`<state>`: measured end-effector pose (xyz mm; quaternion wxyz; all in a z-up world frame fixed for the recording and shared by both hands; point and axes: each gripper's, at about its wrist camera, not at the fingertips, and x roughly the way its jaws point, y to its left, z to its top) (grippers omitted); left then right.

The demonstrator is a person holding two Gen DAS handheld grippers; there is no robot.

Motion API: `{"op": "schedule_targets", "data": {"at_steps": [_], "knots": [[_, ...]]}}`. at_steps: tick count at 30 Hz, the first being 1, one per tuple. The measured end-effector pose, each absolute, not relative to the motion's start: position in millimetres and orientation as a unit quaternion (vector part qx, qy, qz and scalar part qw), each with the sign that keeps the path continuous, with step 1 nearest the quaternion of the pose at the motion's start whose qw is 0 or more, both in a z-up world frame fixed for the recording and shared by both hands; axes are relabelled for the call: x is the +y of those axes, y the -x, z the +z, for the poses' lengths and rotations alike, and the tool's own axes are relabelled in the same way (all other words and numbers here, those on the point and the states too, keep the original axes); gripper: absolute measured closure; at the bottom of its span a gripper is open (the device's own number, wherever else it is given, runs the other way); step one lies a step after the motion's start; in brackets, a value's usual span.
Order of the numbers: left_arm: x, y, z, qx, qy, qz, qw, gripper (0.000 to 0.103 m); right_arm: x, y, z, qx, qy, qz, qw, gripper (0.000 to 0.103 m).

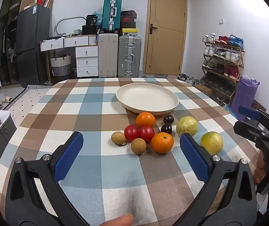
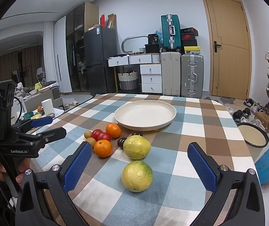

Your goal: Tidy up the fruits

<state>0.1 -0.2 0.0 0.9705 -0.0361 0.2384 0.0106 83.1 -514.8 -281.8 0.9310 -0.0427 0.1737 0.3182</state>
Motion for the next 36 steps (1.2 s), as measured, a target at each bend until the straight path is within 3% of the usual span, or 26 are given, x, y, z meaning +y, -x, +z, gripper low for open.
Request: {"op": "schedule_targets", "data": {"at_steps": [36], "knots": [[0.0,-0.2,-0.1,0.239,0.04,0.009,0.97,0.001,-515.6,-82.7,-281.1,0.172,0.044,0.318,0.931,0.0]]}}
